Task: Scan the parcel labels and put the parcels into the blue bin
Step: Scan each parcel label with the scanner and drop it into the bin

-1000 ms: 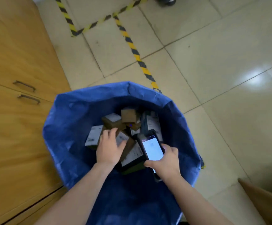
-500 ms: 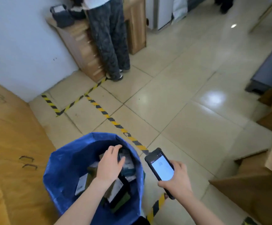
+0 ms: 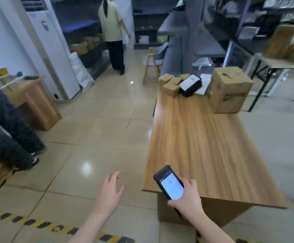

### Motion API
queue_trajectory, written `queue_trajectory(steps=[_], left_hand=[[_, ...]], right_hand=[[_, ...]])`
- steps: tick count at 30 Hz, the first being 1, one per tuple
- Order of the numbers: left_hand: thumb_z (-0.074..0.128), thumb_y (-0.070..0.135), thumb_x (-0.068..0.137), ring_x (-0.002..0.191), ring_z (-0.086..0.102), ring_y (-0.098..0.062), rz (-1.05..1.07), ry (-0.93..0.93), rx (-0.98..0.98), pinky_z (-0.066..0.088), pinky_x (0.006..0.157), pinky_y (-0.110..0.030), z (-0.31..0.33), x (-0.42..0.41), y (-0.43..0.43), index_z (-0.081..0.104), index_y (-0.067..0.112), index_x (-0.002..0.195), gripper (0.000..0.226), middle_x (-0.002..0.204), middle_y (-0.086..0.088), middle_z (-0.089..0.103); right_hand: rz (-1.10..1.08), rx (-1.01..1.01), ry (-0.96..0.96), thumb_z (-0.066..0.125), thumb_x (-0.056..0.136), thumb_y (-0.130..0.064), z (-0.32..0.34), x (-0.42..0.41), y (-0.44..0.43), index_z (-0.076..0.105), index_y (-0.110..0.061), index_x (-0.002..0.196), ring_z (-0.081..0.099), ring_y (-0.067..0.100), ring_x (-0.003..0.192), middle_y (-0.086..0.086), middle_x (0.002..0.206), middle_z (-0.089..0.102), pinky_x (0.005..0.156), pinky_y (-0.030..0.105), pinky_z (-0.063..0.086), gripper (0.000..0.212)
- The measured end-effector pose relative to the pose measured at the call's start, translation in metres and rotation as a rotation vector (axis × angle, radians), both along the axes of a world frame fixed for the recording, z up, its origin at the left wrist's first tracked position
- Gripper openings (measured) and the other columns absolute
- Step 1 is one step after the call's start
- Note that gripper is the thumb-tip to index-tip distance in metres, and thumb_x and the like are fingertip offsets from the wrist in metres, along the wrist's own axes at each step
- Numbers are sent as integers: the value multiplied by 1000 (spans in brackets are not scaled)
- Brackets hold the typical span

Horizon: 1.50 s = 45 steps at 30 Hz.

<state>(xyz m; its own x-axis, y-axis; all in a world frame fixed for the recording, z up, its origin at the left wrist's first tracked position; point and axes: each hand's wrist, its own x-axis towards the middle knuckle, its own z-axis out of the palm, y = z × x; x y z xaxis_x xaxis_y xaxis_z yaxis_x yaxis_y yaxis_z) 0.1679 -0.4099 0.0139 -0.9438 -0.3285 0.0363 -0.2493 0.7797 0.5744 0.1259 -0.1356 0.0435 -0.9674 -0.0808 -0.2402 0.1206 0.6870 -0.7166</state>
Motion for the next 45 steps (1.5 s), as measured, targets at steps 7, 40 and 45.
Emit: queue_trajectory(steps=[7,40,45], left_hand=[[63,31,90,108,58,-14,-319,42,-13,47,89,-28,13,-128,125,48,28,131,44,120,5,52],[53,45,95,88,52,2,-303,119,-138,37,55,-9,78,-343,538,38,31,139,48,130,12,45],[54,50,92,84,52,0,-243,104,-175,37,48,-9,84,-360,566,40,32,136,49,126,11,46]], right_hand=[[-307,51,17,81,49,-37,19,-42,126,40,-27,125,47,8,98,-10,108,31,82,31,52,87],[-226,77,73,76,49,-34,54,-249,522,43,-27,125,56,8,89,-13,109,31,79,31,53,83],[-165,56,74,77,53,-30,50,-278,554,40,-24,132,53,12,95,-9,111,32,82,34,52,87]])
